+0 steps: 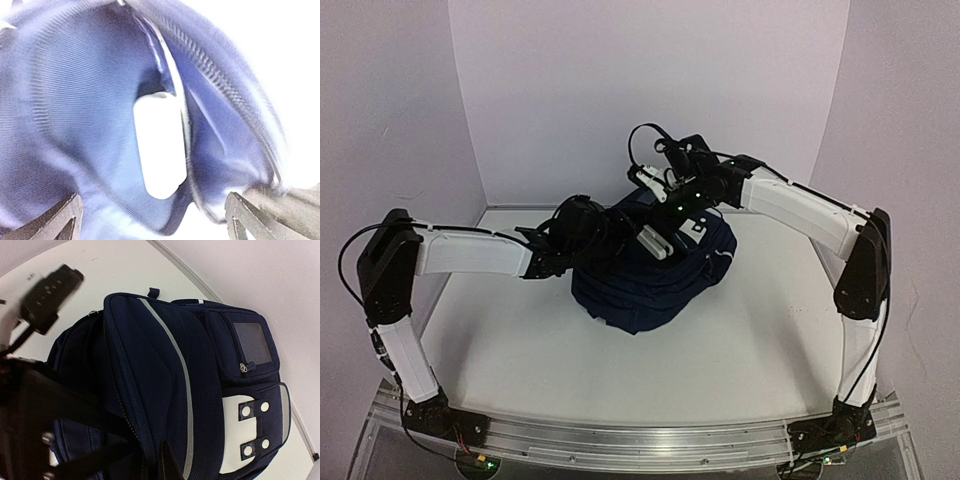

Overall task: Pack the student bag
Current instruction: Place the stationery in the student bag, then zip the student bag at the center of the board.

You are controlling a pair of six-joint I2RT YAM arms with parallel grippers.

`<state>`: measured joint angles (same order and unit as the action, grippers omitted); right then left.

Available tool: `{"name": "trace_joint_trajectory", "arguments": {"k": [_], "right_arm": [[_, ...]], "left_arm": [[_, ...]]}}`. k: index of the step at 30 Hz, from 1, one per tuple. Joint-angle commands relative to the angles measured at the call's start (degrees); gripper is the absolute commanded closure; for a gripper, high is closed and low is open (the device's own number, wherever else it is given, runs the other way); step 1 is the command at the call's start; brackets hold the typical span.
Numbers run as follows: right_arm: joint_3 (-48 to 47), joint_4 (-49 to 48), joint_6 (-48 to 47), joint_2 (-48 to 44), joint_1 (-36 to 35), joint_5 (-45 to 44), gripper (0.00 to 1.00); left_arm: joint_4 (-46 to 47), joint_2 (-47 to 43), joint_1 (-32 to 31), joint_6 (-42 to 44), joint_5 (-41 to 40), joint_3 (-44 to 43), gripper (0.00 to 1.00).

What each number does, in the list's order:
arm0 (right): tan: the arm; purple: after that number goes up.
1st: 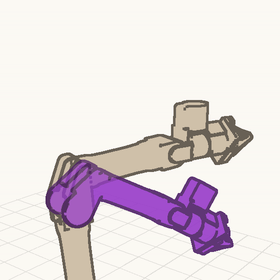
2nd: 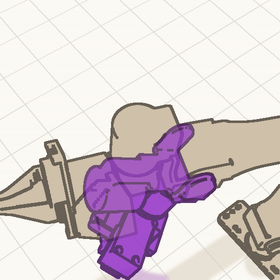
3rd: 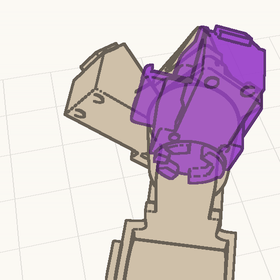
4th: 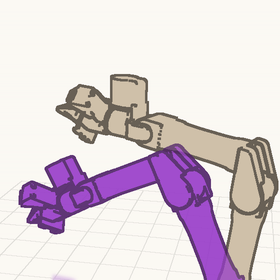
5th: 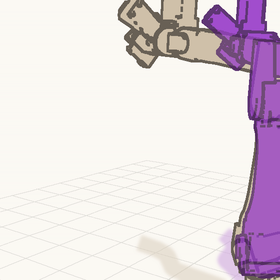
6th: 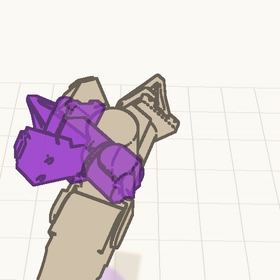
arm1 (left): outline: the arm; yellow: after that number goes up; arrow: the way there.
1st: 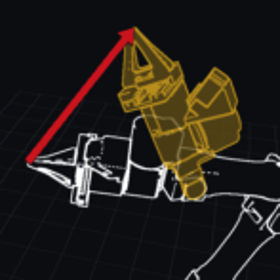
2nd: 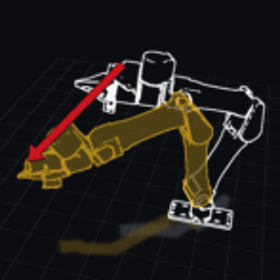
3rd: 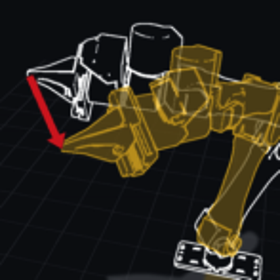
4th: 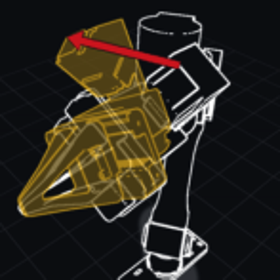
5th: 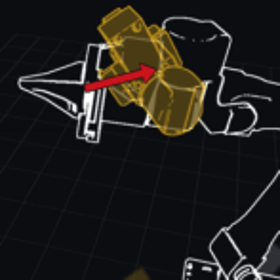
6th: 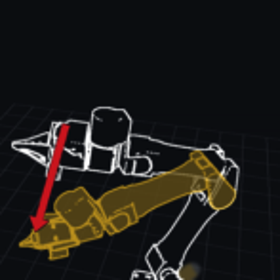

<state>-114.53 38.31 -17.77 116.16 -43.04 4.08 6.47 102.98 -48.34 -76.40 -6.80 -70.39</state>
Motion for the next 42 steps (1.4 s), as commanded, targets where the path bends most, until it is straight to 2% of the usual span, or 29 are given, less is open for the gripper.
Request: {"name": "trace_joint_trajectory", "arguments": {"k": [1, 4, 6, 9, 12, 24, 28, 32, 42], "right_arm": [[1.28, -1.54, -0.79, -6.35, 1.17, 1.19, 1.0], [4.36, -1.23, -1.32, -7.82, 1.46, 2.7, 1.0], [7.02, -1.06, -1.95, -8.75, 1.47, 3.57, 1.0], [10.71, -0.16, -3.42, -9.66, 1.75, 3.69, 1.0], [13.68, 1.04, -5.06, -10.58, 3.07, 3.81, 1.0], [18.36, 8.45, -13.52, -13.52, 11.77, 5.66, 1.0], [17.84, 10.53, -14.14, -13.07, 11.93, 9.3, 0.96], [17.18, 12.73, -14.68, -11.8, 11.84, 12.71, 0.91], [18.74, 16.18, -15.71, -8.84, 11.33, 12.91, 0.91]], "left_arm": [[-7.43, -9.44, 0.21, 11.16, -1.85, 4.39, 0.0], [-11.03, -14.4, 1.92, 22.15, 1.79, 5.47, 0.0], [-13.39, -16.58, 5.67, 26.34, 8.27, 5.65, 0.0], [-11.17, -18.65, 12.61, 30.08, 22.03, 7.49, 0.0], [-11.26, -17.88, 16.04, 34.98, 28.84, 6.62, 0.0], [-15.1, -8.99, 20.45, 63.37, 41.1, -1.02, 0.01], [-15.2, -4.26, 20.47, 71.41, 44.88, -4.94, 0.05], [-14.06, -0.82, 20.35, 82.27, 50.75, -6.24, 0.12], [-10.86, 4.11, 20.29, 93.3, 54.32, -7.96, 0.19]]}}
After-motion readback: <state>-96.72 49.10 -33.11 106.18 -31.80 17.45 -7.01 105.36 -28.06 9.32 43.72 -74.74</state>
